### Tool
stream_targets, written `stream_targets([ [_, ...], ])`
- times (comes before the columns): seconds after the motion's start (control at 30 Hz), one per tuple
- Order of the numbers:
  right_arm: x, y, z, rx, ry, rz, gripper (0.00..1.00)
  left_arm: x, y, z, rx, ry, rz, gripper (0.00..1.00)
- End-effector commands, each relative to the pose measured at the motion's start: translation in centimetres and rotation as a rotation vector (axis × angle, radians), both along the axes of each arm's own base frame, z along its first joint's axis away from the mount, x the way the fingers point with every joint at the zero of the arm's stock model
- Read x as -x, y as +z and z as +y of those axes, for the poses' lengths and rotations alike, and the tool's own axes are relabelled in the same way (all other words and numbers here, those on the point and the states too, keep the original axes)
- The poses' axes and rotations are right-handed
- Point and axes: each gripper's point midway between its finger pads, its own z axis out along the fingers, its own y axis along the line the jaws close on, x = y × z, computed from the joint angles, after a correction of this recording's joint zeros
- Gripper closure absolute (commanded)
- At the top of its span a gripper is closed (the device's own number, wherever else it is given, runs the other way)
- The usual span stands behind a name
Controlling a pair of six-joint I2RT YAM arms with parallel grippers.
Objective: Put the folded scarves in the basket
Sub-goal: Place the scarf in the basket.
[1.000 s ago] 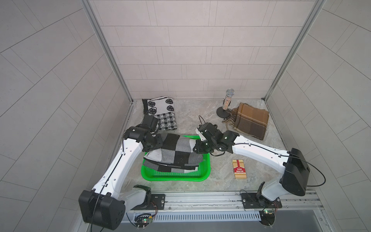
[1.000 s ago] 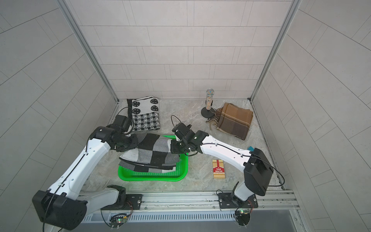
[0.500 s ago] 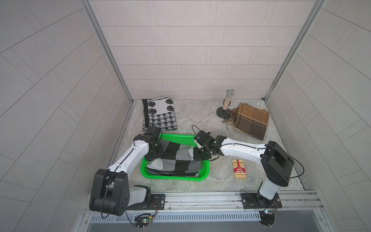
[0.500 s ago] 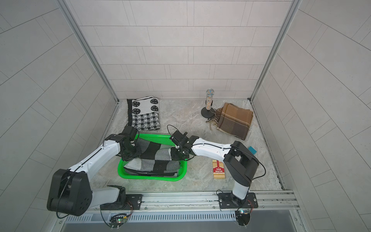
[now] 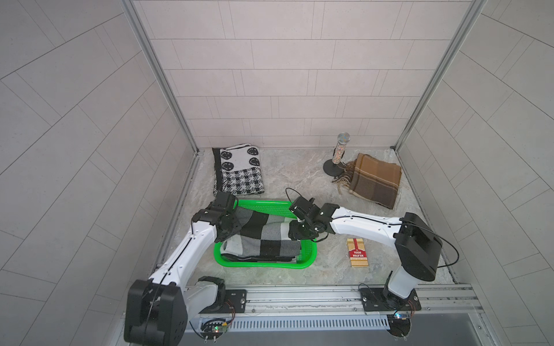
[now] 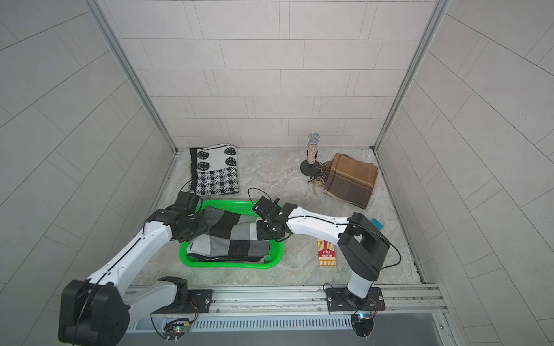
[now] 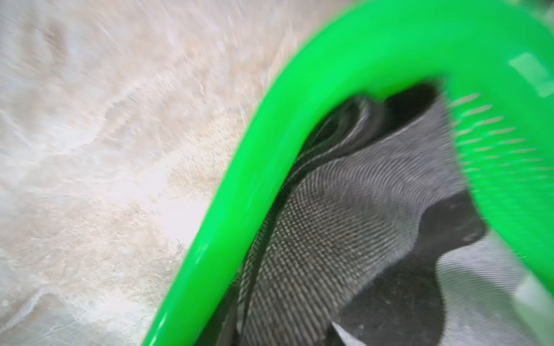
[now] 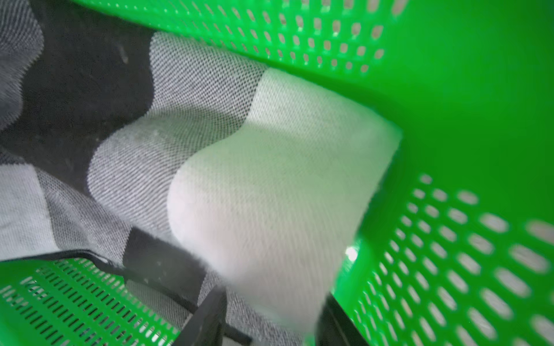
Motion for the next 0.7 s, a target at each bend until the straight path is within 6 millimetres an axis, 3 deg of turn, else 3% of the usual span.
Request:
stream_targets([
  [0.0, 0.1, 2.8, -4.6, 0.147, -0.049, -0.099, 0.44, 0.2, 2.9, 2.3, -0.09, 0.075, -0.077, 0.63],
  [0.13, 0.1, 5.6, -6.1, 0.141, -0.074, -0.178, 0.45, -0.4, 4.4, 1.5, -0.055, 0.05, -0.089, 0.62],
  [0.2, 0.0, 5.9, -5.3, 0.104, -0.069, -0.18, 0.51, -0.9, 5.2, 1.5, -0.052, 0.048, -0.103, 0.62],
  [0.3, -0.4, 5.4, -2.5, 0.028, -0.048, -0.15, 0.63, -1.9, 5.5, 0.9, -0.032, 0.028, -0.119, 0.61],
  [0.47, -1.5, 4.2, 1.9, 0.045, 0.03, -0.126, 0.72, -3.3, 2.7, -2.3, 0.088, -0.048, -0.026, 0.67],
  [0.57, -2.0, 1.6, 3.5, 0.071, 0.045, -0.073, 0.75, -3.3, 0.6, -3.8, 0.143, -0.071, 0.02, 0.69],
  [0.67, -1.8, -1.2, 3.7, 0.118, 0.046, -0.018, 0.75, -2.6, -1.5, -4.0, 0.129, -0.074, 0.068, 0.69],
])
